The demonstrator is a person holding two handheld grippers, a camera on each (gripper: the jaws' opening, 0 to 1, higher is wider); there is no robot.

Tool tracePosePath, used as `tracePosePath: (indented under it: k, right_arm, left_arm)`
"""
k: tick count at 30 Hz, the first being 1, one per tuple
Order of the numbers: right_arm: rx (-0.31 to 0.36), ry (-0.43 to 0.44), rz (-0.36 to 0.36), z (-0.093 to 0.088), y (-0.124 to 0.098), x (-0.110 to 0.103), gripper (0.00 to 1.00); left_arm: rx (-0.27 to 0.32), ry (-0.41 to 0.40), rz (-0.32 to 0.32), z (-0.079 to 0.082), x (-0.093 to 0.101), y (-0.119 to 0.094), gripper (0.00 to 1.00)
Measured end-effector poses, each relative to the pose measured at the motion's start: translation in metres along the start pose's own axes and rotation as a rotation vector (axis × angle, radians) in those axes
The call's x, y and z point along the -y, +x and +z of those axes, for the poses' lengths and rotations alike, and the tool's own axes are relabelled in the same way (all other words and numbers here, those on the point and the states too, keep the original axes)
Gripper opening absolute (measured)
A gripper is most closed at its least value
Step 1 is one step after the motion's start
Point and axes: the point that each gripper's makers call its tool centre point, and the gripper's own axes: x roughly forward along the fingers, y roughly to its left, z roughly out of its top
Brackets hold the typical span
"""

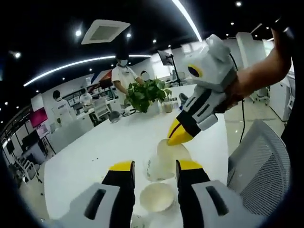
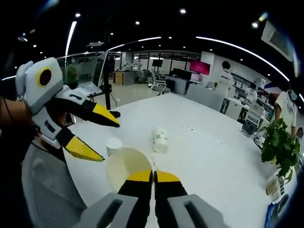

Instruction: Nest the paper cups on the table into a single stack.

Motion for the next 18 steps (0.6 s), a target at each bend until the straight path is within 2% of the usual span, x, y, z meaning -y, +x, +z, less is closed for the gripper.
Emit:
tracePosePath:
  k: [2,7,18]
  right_arm:
    - [0.001,0.011,0.015,0.003,0.000,-0.004,0.00]
    - [0.005,0.002,0.041,0.009,0.000,-0.016,0.00]
    - [-0.006,0.010,0.088,0.013,0.000,-0.032,0.00]
  left_arm:
    - [0.005,0.012,-0.006,0.002,0.000,0.003,0.28]
    - [-0.016,0.099,-0.024,-0.002,0.002,0.008,0.19]
    - [-0.031,0.182,-0.040,-0.006,-0.001,0.007,0.06]
